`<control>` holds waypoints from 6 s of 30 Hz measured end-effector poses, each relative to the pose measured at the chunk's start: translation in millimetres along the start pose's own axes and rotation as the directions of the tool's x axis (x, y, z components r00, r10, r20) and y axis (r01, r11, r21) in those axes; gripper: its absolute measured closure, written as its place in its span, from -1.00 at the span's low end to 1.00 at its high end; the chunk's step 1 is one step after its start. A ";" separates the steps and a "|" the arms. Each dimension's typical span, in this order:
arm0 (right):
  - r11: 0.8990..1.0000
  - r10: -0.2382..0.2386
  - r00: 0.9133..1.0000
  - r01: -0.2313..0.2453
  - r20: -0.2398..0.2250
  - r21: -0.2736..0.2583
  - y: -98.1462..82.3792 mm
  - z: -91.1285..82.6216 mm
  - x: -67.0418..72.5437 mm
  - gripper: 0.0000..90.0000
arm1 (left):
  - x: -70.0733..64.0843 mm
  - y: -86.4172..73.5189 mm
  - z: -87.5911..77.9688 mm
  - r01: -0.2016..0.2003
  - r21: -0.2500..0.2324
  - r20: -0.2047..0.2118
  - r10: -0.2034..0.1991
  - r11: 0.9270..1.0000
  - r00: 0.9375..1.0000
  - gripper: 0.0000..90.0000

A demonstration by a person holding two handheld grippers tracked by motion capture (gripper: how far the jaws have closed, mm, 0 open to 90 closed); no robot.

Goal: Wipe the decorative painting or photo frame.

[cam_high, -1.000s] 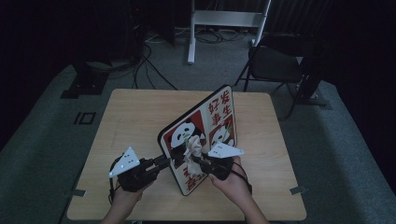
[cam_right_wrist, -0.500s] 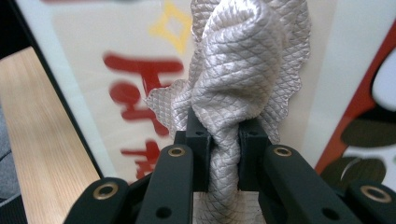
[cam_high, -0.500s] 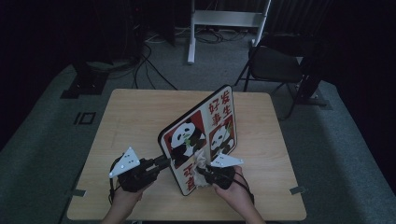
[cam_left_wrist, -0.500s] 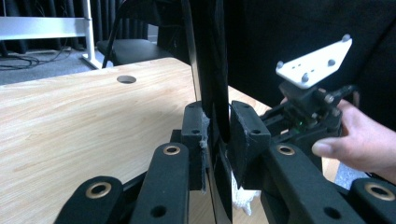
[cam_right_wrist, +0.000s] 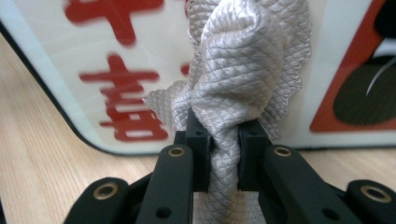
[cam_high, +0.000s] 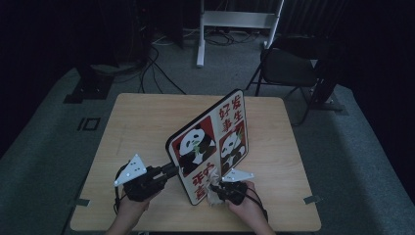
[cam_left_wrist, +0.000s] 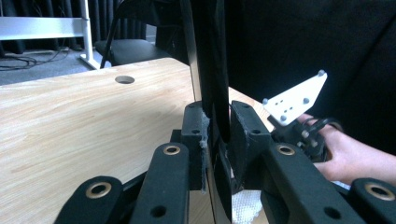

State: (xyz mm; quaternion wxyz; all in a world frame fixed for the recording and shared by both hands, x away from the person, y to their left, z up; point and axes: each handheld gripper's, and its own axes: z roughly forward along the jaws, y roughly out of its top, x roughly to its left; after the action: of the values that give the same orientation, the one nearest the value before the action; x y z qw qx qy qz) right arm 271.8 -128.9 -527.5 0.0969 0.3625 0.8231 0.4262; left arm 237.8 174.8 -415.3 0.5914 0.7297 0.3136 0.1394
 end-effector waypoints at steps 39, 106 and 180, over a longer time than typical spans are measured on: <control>0.874 -0.227 0.971 0.173 -0.067 -0.454 191.0 -91.0 62.8 0.76 | 22.3 14.3 2.5 0.011 -0.013 -0.058 -0.011 1.000 0.998 0.84; 0.997 -0.042 0.999 0.041 -0.027 -0.058 10.6 -15.7 19.5 0.75 | 9.7 16.6 7.5 -0.002 -0.014 0.059 0.003 1.000 0.998 0.89; 0.884 -0.228 0.964 0.145 -0.139 -0.444 151.8 -80.1 72.9 0.75 | 9.3 10.9 14.1 -0.010 0.011 0.085 0.009 1.000 0.996 0.81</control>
State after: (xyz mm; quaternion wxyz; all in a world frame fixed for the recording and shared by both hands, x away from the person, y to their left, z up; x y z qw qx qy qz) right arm 259.9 -73.2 -349.9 0.1374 0.2092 0.7453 0.6180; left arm 256.2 168.5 -410.2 0.5994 0.7399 0.2852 0.1093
